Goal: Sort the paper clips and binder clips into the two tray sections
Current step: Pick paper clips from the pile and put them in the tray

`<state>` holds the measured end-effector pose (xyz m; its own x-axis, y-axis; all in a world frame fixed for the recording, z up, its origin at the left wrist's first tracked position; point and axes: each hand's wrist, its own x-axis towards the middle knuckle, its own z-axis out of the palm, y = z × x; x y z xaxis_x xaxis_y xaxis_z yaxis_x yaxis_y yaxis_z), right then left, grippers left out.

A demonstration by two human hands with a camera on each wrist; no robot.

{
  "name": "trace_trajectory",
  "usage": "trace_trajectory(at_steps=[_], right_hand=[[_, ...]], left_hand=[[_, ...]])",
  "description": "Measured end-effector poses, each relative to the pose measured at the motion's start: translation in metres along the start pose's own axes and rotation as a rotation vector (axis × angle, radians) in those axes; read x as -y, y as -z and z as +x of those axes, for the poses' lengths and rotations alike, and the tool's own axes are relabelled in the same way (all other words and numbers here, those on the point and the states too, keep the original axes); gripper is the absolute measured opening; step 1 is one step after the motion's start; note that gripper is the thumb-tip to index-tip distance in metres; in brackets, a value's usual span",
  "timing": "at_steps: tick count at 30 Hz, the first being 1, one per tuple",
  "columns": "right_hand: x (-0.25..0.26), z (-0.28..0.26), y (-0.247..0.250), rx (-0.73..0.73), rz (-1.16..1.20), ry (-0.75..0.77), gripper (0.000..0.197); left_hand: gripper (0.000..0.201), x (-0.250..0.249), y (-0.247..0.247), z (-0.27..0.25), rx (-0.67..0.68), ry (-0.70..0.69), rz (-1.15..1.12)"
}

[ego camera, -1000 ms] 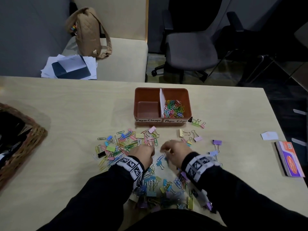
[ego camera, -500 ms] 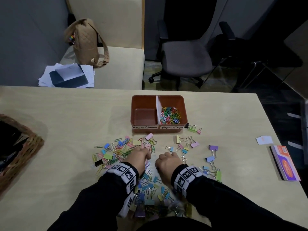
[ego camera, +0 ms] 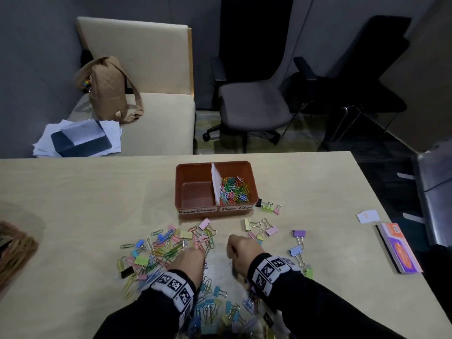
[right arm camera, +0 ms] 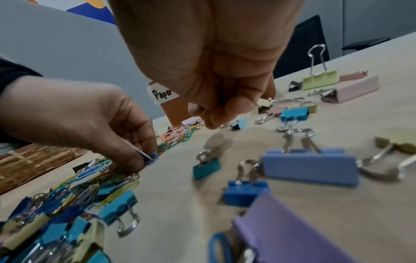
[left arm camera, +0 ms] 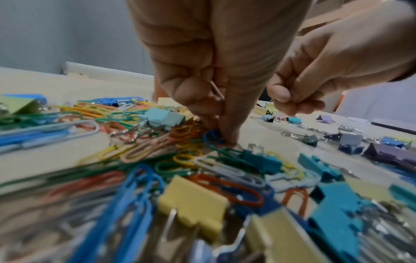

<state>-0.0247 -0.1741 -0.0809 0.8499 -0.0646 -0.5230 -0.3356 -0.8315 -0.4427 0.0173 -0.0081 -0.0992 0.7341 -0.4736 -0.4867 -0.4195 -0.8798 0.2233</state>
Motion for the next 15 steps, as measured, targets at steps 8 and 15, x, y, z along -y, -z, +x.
trace_trajectory(at_steps=[8,15], right_hand=[[0.015,0.006,-0.007,-0.002,-0.234,0.125,0.038],[0.002,0.005,-0.007,0.034,-0.339,0.282,0.055]], left_hand=[[0.023,-0.001,-0.006,-0.002,-0.03,-0.022,-0.015],[0.016,0.007,0.006,-0.006,-0.12,0.015,-0.287]])
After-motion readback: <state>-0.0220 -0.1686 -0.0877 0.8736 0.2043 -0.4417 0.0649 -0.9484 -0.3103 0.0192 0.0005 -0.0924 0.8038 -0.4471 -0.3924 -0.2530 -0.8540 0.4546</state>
